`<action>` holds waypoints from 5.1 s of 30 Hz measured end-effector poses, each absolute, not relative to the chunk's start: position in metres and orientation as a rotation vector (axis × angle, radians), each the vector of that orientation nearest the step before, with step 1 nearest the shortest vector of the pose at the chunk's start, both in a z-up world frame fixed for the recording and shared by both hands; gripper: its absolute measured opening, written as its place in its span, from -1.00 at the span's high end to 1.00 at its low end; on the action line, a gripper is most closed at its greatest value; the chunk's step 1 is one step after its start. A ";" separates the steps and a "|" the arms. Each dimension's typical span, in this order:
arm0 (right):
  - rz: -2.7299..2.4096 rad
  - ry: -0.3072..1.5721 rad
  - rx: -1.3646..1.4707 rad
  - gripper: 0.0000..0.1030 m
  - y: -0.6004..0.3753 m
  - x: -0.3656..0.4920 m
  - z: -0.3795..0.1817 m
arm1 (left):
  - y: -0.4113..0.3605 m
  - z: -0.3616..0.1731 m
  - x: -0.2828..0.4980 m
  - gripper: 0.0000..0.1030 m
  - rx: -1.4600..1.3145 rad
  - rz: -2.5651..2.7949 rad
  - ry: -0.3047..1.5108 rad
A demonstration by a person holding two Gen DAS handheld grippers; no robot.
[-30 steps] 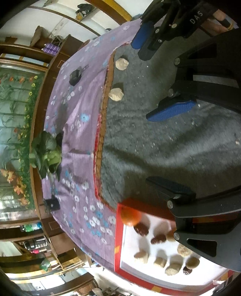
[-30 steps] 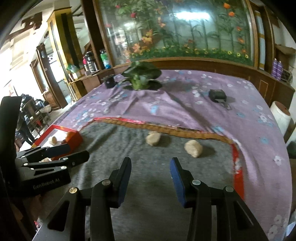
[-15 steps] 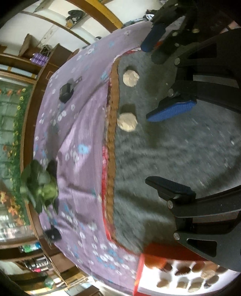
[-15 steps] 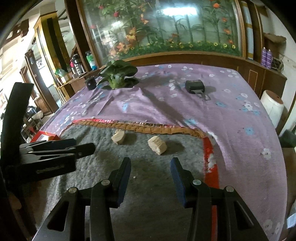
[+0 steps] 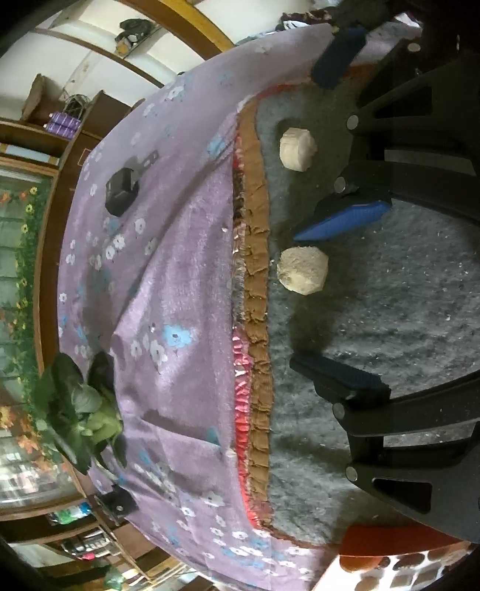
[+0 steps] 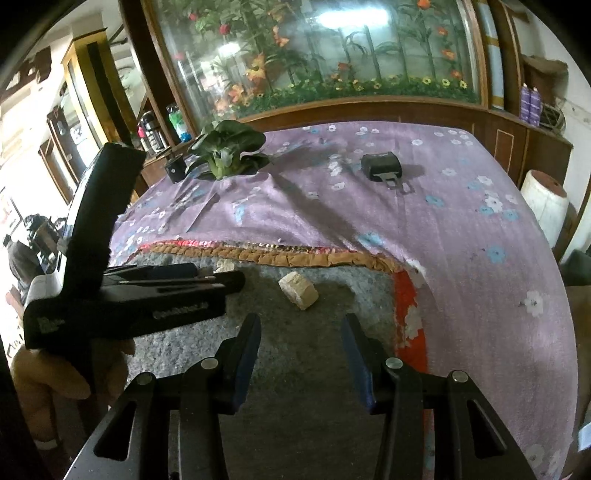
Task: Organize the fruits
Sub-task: 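Grasp a cream block with the left gripper while the right gripper grasps another, then carry the cream block with left while right carries its block into the tray, then open the left gripper to drop its block while the right gripper releases its block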
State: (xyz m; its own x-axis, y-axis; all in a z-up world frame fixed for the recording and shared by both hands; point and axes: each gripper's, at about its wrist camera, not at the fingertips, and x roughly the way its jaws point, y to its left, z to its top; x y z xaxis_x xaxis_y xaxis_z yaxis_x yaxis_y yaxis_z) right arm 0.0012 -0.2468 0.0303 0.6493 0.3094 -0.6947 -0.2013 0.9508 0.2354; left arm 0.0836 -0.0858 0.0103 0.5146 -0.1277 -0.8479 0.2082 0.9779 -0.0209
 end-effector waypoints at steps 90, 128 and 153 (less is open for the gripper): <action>0.512 0.825 -0.054 0.72 -0.122 -0.043 0.036 | 0.105 0.081 -0.074 0.59 -0.057 -0.008 0.832; 0.943 0.865 -0.225 0.72 0.077 -0.086 0.030 | 0.195 0.042 -0.099 0.58 -0.139 0.170 0.905; 0.728 0.643 -0.087 0.07 0.019 -0.098 0.078 | 0.177 0.083 -0.124 -0.22 -0.069 0.269 0.755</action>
State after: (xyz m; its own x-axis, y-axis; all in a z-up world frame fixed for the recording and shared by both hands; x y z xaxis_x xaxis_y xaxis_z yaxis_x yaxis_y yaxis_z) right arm -0.0978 0.0195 0.0782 0.5645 0.5921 -0.5751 -0.6437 0.7519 0.1423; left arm -0.1244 0.1766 0.0835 0.6958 0.2163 -0.6849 -0.2655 0.9635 0.0345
